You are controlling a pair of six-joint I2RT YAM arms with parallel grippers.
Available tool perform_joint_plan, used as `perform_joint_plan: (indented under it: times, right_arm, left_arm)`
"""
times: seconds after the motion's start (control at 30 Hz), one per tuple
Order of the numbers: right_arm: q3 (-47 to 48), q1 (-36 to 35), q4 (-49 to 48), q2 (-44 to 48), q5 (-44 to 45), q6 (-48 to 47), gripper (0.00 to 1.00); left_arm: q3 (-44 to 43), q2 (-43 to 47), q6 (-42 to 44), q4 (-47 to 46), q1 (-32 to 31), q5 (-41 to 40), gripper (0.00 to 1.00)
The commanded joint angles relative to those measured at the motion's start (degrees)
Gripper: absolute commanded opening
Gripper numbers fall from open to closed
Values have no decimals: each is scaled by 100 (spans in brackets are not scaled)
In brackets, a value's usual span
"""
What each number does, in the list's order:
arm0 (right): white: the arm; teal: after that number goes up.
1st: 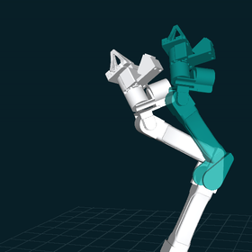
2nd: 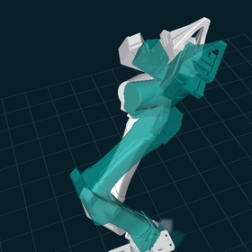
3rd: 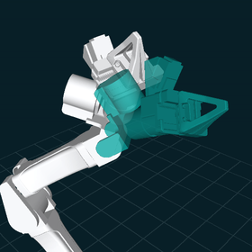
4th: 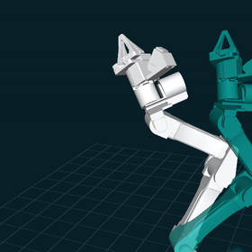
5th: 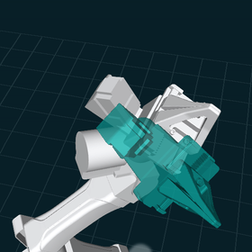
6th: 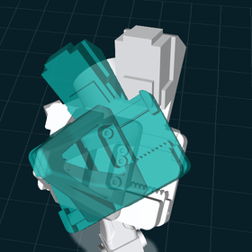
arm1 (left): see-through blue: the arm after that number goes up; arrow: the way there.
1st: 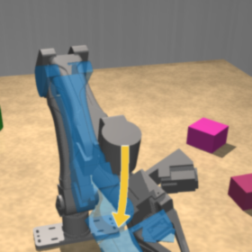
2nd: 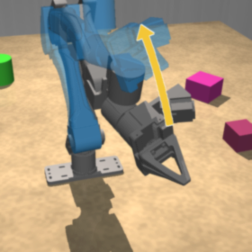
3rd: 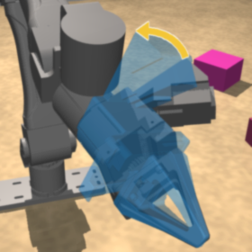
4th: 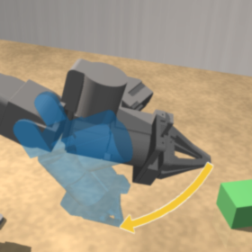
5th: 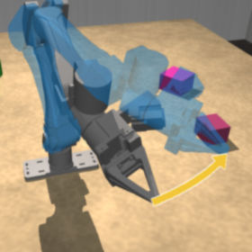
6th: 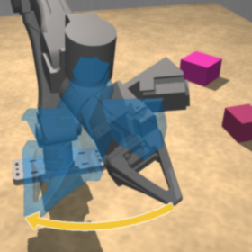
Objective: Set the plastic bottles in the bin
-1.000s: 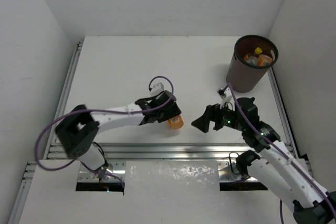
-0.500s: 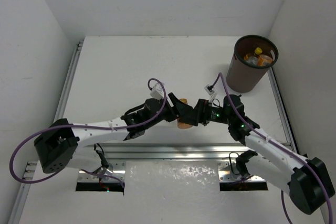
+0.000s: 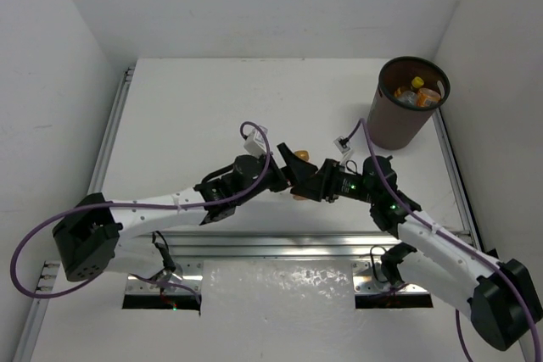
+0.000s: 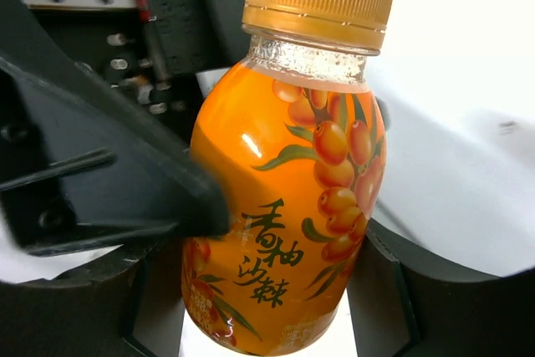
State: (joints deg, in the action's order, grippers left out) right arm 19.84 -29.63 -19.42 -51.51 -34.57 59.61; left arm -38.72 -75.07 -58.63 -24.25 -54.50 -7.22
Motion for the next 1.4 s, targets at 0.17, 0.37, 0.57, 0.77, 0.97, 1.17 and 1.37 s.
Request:
perform_joint_plan:
  times: [0.17,0.37,0.57,0.77,0.97,1.17,1.37]
  right_arm:
    - [968,18,1387,308,1206,-1083,0]
    - [3431,702,4003,-209,2751,-2444,0]
    - [6144,2012,5940,-2034,4184,-3902,0]
    - [7639,2742,6223,-3355,5440,-4326,0]
    - [8431,3296,6380,-4226,5875,-4468,3]
    - [9177,3323,6633,-4929,5908,-4450,89]
    - [9548,3297,6795,-4668,5672,-4248,99]
  left_arm:
    - [-2139,571,64,4871,-43,-3037,100]
    - [-2852,1169,-237,7395,-26,-4155,100]
    - [-2449,1521,62,8759,-34,-3795,100]
    - [-1781,1898,968,8446,-34,-3944,100]
    - [-1692,2092,563,8560,-70,-4226,100]
    - [-1568,2172,1073,8103,-78,-3839,100]
    - [-1612,2286,1038,8103,-70,-3918,100]
